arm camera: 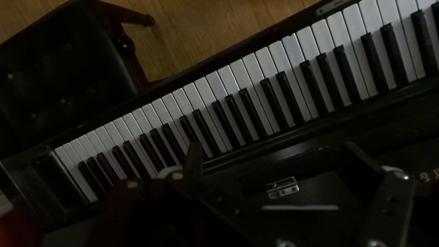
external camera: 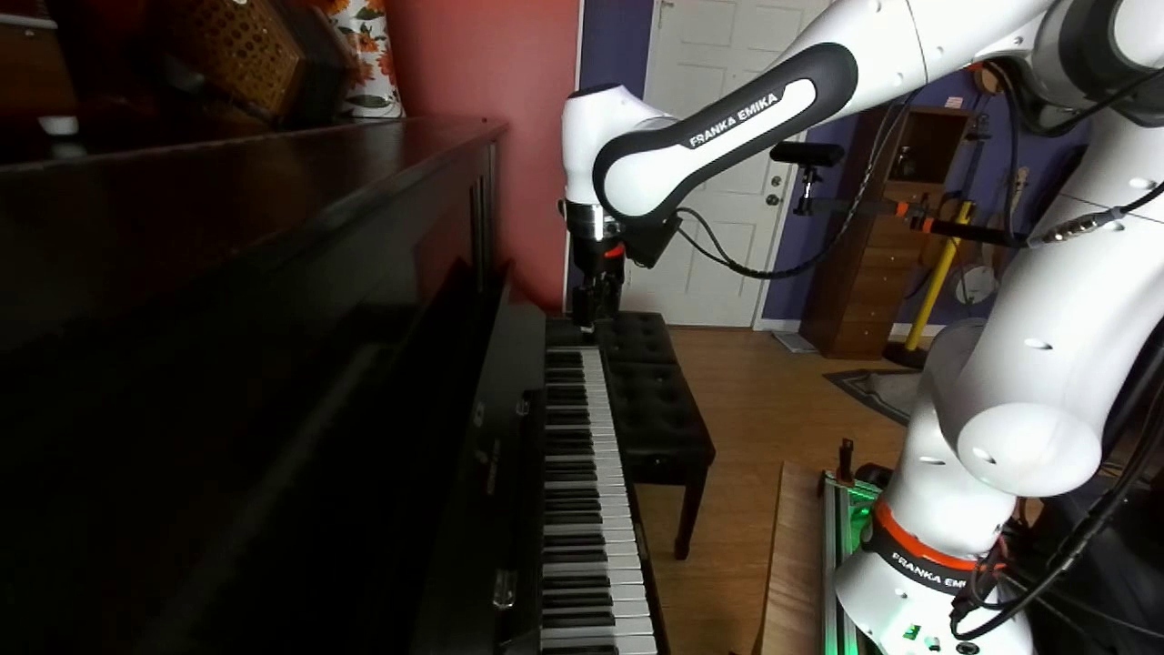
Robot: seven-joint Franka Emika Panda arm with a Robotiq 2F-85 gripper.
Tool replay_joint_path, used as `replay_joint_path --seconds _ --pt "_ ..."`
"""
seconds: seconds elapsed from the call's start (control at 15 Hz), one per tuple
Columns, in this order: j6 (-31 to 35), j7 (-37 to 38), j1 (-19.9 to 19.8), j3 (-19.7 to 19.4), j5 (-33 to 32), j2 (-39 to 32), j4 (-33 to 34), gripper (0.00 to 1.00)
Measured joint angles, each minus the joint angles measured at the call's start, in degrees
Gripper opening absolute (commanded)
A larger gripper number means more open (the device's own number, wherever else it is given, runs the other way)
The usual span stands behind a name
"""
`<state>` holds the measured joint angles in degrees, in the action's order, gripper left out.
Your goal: Push the right most c sharp key on the piano
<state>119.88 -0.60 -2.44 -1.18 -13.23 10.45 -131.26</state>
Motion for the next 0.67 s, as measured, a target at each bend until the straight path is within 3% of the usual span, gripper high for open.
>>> replay_joint_path --seconds 0.47,0.67 --pt "0.0 0.0 0.0 0.0 0.0 0.0 0.0 1.00" --pt "0.7 0.9 -0.5 -0.1 -3.2 -0.7 0.2 1.00"
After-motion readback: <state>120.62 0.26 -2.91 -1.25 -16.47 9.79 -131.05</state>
